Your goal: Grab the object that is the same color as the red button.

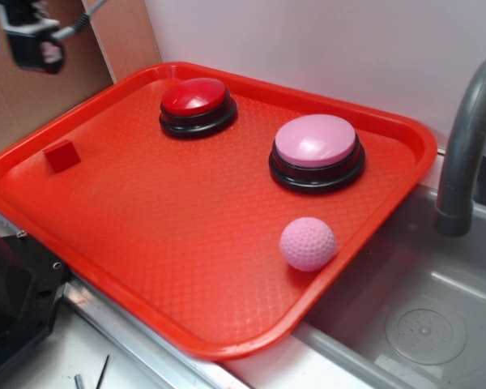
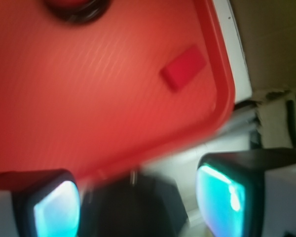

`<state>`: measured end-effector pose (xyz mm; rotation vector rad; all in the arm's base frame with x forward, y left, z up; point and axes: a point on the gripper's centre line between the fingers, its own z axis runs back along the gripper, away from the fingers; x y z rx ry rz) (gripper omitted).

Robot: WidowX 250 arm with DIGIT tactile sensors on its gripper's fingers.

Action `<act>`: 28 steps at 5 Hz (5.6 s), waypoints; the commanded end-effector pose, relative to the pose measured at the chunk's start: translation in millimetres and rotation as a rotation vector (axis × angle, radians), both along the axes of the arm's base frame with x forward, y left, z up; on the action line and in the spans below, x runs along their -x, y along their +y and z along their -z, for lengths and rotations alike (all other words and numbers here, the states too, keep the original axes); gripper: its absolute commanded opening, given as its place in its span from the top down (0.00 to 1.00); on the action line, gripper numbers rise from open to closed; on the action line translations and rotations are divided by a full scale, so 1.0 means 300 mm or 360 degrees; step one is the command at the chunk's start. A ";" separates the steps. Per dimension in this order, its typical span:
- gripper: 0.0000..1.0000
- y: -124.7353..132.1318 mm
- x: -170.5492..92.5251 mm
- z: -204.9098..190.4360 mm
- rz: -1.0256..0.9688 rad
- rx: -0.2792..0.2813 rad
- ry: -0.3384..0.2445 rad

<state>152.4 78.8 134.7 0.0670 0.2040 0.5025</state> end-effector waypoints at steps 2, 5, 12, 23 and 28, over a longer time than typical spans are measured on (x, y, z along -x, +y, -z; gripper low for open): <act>0.00 0.231 0.144 0.078 -0.1226 -0.0628 -0.0471; 0.00 0.257 0.003 0.324 -0.1346 -0.0246 -0.0512; 0.00 0.175 0.079 0.208 -0.0548 -0.0245 -0.0780; 0.00 0.132 0.111 0.302 -0.0224 -0.0073 -0.0444; 1.00 0.117 0.083 0.387 -0.0322 0.0009 -0.0335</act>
